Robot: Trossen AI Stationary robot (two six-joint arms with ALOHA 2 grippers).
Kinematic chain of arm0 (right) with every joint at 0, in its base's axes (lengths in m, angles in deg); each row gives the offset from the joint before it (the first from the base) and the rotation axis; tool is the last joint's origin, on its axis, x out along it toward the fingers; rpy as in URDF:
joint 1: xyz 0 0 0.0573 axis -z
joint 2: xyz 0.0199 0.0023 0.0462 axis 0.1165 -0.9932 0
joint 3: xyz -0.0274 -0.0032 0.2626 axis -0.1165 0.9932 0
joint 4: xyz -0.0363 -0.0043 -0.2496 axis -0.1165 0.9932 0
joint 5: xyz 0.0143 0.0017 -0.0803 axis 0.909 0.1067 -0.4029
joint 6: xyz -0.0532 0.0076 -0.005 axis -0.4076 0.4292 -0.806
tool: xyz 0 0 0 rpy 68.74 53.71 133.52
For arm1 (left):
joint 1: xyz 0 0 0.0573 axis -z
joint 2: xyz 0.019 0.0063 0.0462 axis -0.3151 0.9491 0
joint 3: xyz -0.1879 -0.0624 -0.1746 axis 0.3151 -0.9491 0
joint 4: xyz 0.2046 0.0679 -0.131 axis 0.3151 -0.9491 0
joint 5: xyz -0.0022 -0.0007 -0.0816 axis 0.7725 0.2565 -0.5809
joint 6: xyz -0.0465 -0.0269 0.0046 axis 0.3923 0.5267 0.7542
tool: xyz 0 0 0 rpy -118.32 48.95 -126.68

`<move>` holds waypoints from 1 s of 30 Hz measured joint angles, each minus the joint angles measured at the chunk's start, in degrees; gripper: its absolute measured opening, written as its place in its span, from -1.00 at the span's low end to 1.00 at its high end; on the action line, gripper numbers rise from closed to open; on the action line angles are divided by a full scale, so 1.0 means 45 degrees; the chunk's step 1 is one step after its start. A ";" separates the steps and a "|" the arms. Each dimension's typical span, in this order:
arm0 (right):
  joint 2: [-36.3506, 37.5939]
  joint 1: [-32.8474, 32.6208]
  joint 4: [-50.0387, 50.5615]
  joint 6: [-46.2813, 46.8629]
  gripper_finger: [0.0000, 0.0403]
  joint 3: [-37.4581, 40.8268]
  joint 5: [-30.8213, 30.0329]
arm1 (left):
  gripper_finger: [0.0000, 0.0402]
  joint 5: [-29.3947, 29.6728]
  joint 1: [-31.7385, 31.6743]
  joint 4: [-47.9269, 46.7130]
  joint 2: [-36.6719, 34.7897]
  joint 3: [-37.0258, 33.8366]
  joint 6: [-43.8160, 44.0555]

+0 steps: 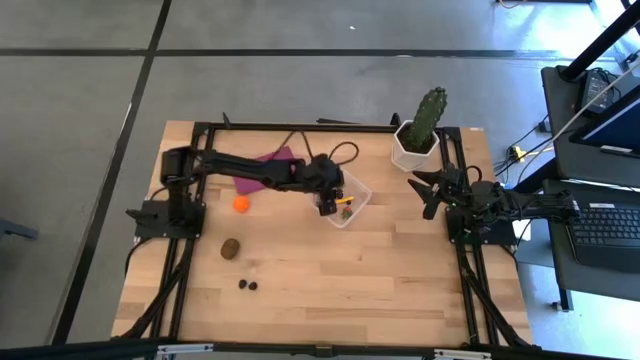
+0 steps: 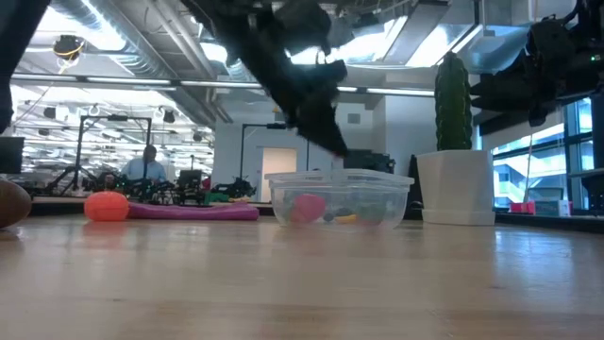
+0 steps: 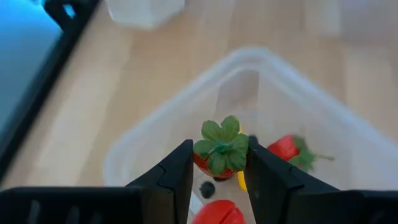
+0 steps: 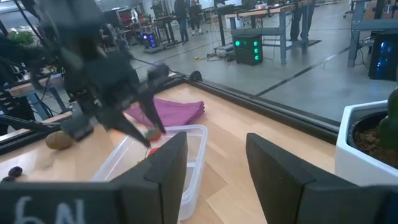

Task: Pick and placing Produce into tupperware
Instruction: Put the red strawberry into the transparent container

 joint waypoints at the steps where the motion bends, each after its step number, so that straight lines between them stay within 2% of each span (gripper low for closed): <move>1: 0.0000 0.0000 0.0003 0.0006 -0.16 0.0000 -0.0002 | -0.43 -0.0133 0.0000 0.0010 0.0255 0.0000 0.0176; 7: 0.0005 0.0000 0.0007 0.0023 -0.16 0.0000 -0.0001 | -0.44 -0.1015 0.0005 -0.0062 0.1178 -0.0008 0.0513; 12: 0.0005 0.0000 0.0008 0.0029 -0.16 0.0000 0.0002 | -0.36 -0.1035 0.0000 -0.0101 0.1411 -0.0005 0.0532; 30: 0.0010 0.0000 0.0036 0.0002 -0.16 0.0000 -0.0002 | -0.33 -0.0942 0.0000 -0.0089 0.1401 0.0000 0.0188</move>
